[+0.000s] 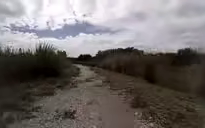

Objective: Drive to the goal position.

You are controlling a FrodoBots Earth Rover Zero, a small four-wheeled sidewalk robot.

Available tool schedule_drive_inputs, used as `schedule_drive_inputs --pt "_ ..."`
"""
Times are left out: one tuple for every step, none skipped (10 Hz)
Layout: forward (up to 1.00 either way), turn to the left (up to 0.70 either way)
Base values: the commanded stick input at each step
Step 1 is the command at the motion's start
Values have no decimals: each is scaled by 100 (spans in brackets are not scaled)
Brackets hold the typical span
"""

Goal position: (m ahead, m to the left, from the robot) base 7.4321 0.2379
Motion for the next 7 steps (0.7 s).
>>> schedule_drive_inputs --pt "85 34" --pt "85 34" --pt "85 34" --pt "85 34" --pt "85 34" --pt "85 32" --pt "85 21"
